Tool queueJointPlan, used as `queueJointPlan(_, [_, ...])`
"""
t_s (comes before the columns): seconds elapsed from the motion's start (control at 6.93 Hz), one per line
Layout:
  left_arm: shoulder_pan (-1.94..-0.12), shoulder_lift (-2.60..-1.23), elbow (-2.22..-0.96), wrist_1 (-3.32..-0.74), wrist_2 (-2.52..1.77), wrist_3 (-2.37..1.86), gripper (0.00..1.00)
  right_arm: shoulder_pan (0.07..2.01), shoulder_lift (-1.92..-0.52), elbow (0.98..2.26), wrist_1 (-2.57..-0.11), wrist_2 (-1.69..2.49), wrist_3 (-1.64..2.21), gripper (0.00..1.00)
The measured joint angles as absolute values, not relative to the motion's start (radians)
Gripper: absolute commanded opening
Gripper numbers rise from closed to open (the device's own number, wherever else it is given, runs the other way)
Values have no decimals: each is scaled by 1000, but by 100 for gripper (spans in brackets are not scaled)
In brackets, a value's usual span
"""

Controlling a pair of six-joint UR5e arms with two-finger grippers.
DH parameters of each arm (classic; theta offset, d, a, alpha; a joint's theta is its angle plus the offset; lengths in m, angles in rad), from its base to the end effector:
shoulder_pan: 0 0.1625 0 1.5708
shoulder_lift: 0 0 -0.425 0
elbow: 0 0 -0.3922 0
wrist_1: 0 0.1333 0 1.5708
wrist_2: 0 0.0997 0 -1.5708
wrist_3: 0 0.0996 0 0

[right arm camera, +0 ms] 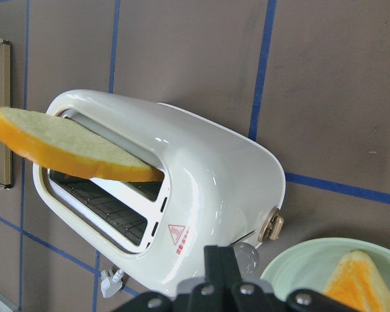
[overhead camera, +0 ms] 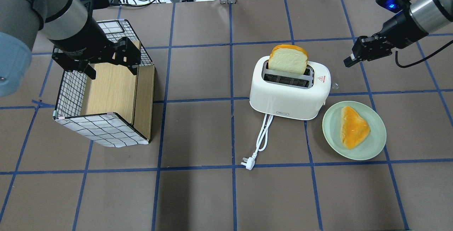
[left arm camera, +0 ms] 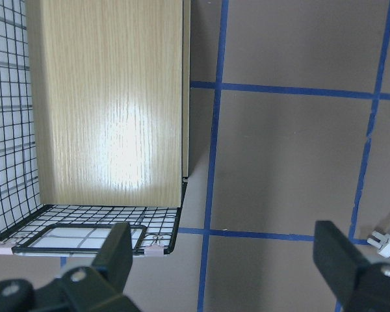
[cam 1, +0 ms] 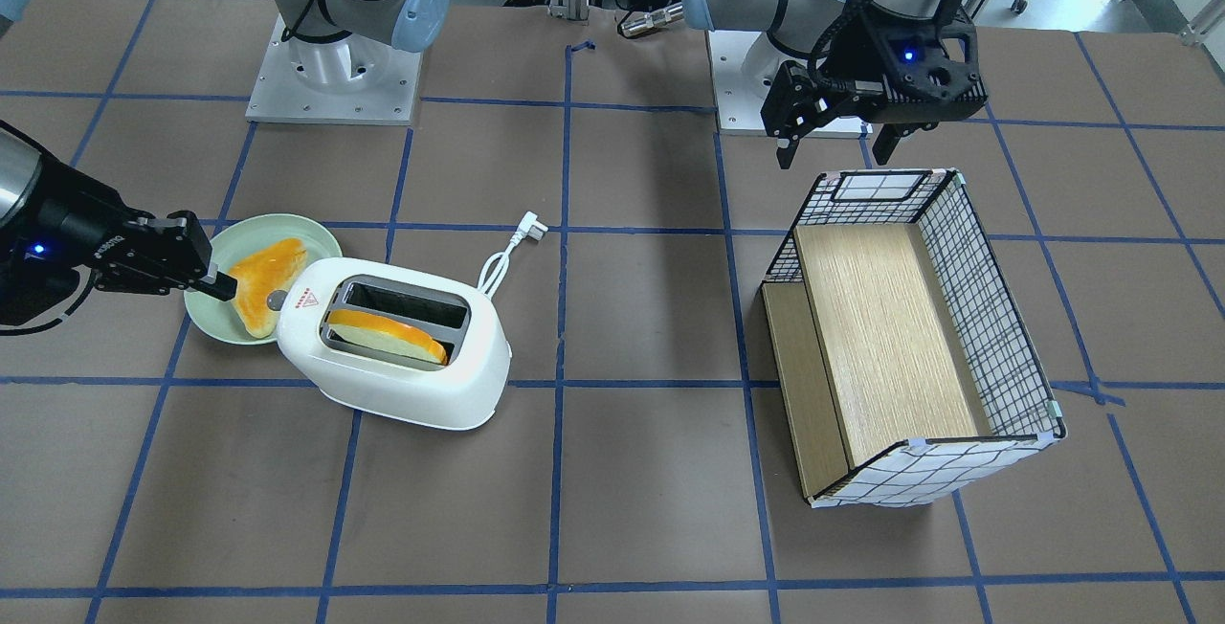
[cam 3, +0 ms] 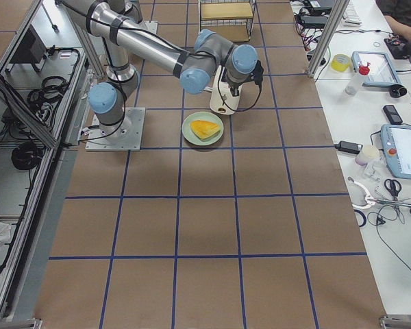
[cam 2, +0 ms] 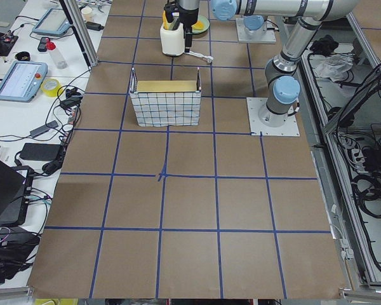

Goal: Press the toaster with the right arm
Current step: 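Lower the right gripper onto the toaster lever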

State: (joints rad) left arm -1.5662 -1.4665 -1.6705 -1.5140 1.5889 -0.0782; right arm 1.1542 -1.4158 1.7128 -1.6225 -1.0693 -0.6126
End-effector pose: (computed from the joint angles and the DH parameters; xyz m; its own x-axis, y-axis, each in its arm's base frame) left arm -0.1294 -0.4542 0.4937 -0.9964 -0.0837 -0.0132 -0.0827 0.9946 -0.0626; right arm -0.0432 -0.5453 0.3587 -0.8431 -0.1324 -0.5212 -0.1127 0.9912 -0.0695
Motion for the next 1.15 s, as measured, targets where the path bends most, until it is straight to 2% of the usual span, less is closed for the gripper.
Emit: queueJointPlan(1.15, [-1566,-1466,-1670,-1514,1589,-78,100,1150,-1376,1804,-1638,-1059,-610,4])
